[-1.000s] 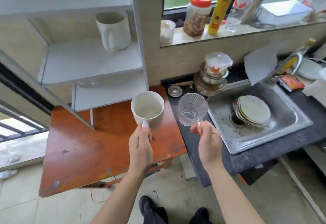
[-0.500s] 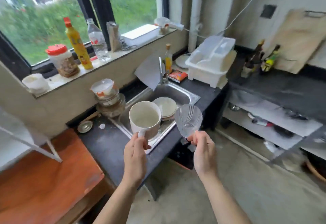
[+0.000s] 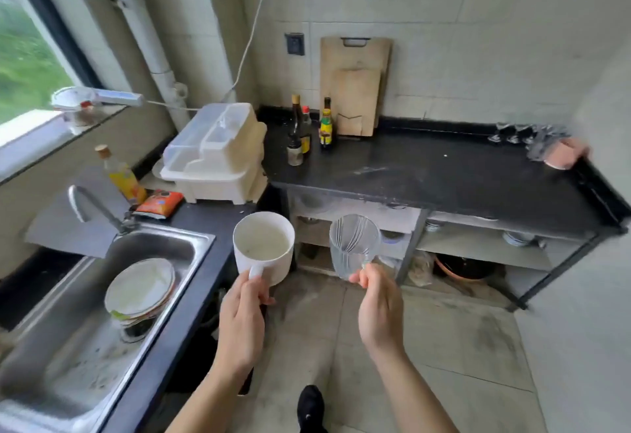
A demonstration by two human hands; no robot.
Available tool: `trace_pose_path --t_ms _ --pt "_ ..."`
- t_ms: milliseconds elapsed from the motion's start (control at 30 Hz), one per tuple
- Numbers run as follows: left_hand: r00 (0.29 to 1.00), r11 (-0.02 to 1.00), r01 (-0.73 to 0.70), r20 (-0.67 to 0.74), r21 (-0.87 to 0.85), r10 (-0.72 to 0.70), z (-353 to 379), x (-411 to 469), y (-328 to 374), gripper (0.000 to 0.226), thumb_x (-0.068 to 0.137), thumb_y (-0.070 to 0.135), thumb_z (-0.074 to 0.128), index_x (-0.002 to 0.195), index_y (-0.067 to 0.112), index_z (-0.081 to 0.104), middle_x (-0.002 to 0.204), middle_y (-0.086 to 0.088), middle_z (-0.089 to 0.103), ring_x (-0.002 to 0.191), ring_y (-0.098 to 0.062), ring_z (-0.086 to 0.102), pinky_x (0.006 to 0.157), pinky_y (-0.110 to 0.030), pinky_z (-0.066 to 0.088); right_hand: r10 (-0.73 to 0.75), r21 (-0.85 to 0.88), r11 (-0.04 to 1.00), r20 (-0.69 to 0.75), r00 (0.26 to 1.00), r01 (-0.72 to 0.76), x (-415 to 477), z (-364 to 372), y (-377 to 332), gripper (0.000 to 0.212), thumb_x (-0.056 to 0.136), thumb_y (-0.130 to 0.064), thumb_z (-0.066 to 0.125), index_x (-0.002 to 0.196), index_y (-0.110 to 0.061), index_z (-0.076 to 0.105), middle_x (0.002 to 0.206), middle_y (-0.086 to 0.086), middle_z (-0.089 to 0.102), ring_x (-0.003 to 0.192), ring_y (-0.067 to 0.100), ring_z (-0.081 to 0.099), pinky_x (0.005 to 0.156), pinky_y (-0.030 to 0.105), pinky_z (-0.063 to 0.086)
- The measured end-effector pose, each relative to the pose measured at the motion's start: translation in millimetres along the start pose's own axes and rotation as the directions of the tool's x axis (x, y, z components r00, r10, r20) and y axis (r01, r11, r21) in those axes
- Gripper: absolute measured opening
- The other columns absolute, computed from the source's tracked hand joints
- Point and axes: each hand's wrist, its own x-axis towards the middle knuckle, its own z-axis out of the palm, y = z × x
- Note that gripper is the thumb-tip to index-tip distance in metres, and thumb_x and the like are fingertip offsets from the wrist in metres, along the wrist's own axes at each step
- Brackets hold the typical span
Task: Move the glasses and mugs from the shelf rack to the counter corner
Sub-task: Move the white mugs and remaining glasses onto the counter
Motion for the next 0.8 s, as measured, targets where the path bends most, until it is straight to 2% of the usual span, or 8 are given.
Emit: trace_pose_path --t_ms 100,233,367,433,533,633,700,800 --pt "0.995 0.999 0.009 0.1 -0.054 -0.004 66 48 -3 0.035 0.088 0.04 0.042 0.066 0.013 0.044 0.067 0.007 0.051 0.069 -0.012 0.051 0.06 -0.015 0.045 0.011 0.002 1.0 -0.11 0.994 -0.011 52 -28 13 0.034 0.09 -0.042 0.039 0.062 -0.042 0.059 0.075 0.0 0.063 0.083 0.015 0.058 0.074 0.017 0.042" --pt "0.96 0.995 0.005 0.28 -0.095 0.022 168 122 5 0.039 0.087 0.052 0.042 0.065 0.02 0.044 0.065 0.01 0.047 0.067 -0.01 0.047 0.067 -0.032 0.042 0.022 -0.046 0.998 -0.265 0.964 -0.035 134 -71 16 0.036 0.092 -0.036 0.04 0.061 -0.038 0.059 0.075 -0.005 0.062 0.08 0.009 0.056 0.071 0.012 0.039" --pt "0.885 0.988 -0.001 0.46 -0.152 0.072 268 179 29 0.035 0.093 0.055 0.042 0.067 0.034 0.053 0.071 0.017 0.056 0.071 -0.006 0.054 0.067 -0.013 0.044 0.026 -0.09 0.994 -0.417 0.909 -0.069 204 -125 5 0.035 0.093 -0.035 0.04 0.065 -0.033 0.061 0.084 -0.001 0.063 0.09 0.014 0.059 0.077 0.017 0.041" --pt "0.824 0.987 -0.022 0.556 -0.161 0.109 310 198 44 0.035 0.097 0.052 0.041 0.068 0.037 0.055 0.072 0.019 0.057 0.072 -0.003 0.054 0.066 -0.011 0.044 0.029 -0.099 0.991 -0.496 0.868 -0.09 229 -152 1 0.033 0.094 -0.034 0.042 0.073 -0.027 0.066 0.091 -0.003 0.063 0.094 0.011 0.059 0.081 0.021 0.042" --pt "0.731 0.985 0.0 0.672 -0.175 0.119 369 214 63 0.035 0.099 0.048 0.041 0.075 0.029 0.057 0.077 0.015 0.055 0.076 -0.005 0.051 0.068 -0.018 0.048 0.024 -0.094 0.99 -0.603 0.798 -0.101 256 -187 -1 0.031 0.095 -0.033 0.043 0.075 -0.023 0.064 0.089 -0.007 0.064 0.093 0.007 0.059 0.079 0.015 0.042" --pt "0.686 0.982 0.015 0.717 -0.19 0.128 415 222 69 0.038 0.099 0.046 0.042 0.074 0.019 0.049 0.077 0.01 0.05 0.075 -0.006 0.048 0.071 -0.027 0.049 0.025 -0.107 0.986 -0.652 0.758 -0.126 281 -216 6 0.032 0.096 -0.029 0.041 0.075 -0.019 0.063 0.087 -0.002 0.063 0.089 0.006 0.057 0.072 0.012 0.04" --pt "0.657 0.986 0.015 0.745 -0.165 0.115 451 231 68 0.039 0.098 0.046 0.042 0.073 0.016 0.044 0.076 0.007 0.047 0.075 -0.008 0.046 0.073 -0.033 0.047 0.03 -0.114 0.983 -0.68 0.733 -0.146 306 -237 19 0.033 0.102 -0.019 0.043 0.075 -0.017 0.062 0.087 0.0 0.064 0.09 0.008 0.057 0.073 0.015 0.04" --pt "0.628 0.994 -0.012 0.773 -0.107 0.091 505 250 63 0.04 0.097 0.049 0.04 0.073 0.017 0.041 0.074 0.011 0.043 0.072 -0.006 0.041 0.072 -0.027 0.039 0.072 -0.068 0.984 -0.691 0.719 -0.164 350 -267 42 0.034 0.103 -0.013 0.044 0.074 -0.016 0.062 0.083 -0.002 0.063 0.089 0.013 0.058 0.077 0.025 0.044"
